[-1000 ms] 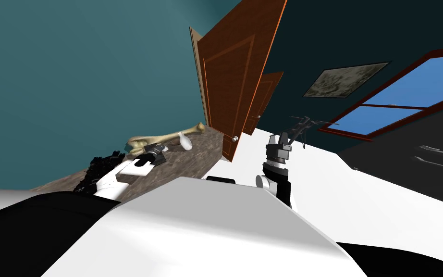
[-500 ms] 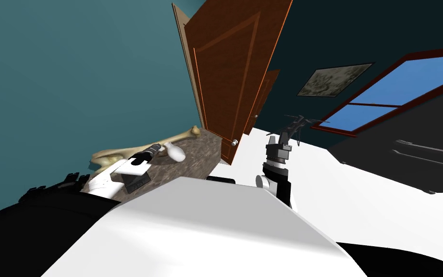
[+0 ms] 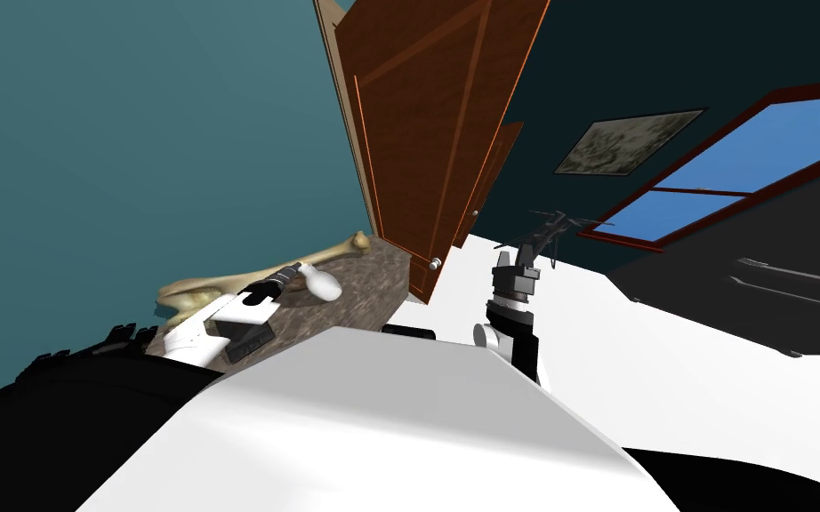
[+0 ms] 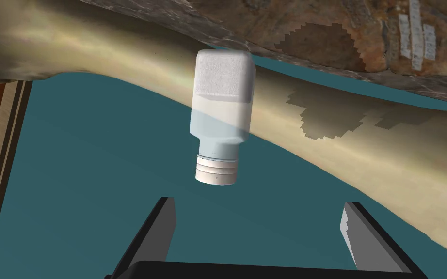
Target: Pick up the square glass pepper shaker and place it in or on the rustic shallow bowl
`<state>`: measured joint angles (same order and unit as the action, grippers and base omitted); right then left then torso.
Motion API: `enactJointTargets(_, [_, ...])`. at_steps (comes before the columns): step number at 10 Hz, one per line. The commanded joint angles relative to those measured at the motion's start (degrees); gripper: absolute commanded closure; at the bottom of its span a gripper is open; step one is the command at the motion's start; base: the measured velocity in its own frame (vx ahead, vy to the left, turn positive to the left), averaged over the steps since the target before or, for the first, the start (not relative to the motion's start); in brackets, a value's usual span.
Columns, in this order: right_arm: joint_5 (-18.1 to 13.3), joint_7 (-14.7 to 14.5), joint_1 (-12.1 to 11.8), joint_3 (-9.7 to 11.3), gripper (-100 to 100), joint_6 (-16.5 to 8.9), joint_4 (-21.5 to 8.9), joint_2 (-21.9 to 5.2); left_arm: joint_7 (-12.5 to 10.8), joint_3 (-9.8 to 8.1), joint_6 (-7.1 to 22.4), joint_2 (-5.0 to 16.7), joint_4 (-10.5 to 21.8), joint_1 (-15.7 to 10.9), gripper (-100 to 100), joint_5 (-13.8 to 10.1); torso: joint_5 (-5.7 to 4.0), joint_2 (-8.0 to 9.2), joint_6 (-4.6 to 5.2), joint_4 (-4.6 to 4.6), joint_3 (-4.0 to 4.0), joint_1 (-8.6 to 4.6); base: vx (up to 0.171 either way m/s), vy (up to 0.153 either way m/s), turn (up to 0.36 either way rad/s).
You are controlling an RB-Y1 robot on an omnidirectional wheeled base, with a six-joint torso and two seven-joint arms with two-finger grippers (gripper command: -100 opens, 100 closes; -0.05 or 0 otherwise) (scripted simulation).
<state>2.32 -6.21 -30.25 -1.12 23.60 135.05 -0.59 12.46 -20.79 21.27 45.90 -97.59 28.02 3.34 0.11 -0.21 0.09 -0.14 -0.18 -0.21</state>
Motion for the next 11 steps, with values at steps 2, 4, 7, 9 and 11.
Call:
enactJointTargets(2, [0.0,0.0,0.0,0.0,0,0.0,0.0,0.0,-0.41,-0.64,1.61,1.33,-2.29,1.1,-100,-1.24,0.0,0.01,0.0,0.0,0.0,0.0,0.003,0.005,0.02])
enactJointTargets(4, [0.0,0.0,0.0,0.0,0,0.0,0.0,0.0,-0.82,-1.28,3.23,2.66,-4.58,2.2,-100,-2.48,0.0,0.0,0.0,0.0,0.0,0.05,0.005,0.018,0.032])
enactJointTargets(7, [0.0,0.0,0.0,0.0,0,0.0,0.0,0.0,-1.43,-2.25,5.65,4.65,-8.01,3.85,-100,-4.34,0.01,0.0,0.0,0.0,0.0,0.05,0.005,0.016,0.024])
enactJointTargets(9, [0.0,0.0,0.0,0.0,0,0.0,0.0,0.0,-1.84,-2.89,7.27,5.98,-10.3,4.95,-100,-5.58,0.01,0.0,0.0,0.0,0.0,0.04,0.006,0.013,0.028])
enactJointTargets(11, [0.0,0.0,0.0,0.0,0,0.0,0.0,0.0,-1.88,-2.94,7.49,6.21,-10.67,5.05,-100,-5.75,0.01,0.0,0.0,0.0,0.0,0.04,0.003,0.01,0.015])
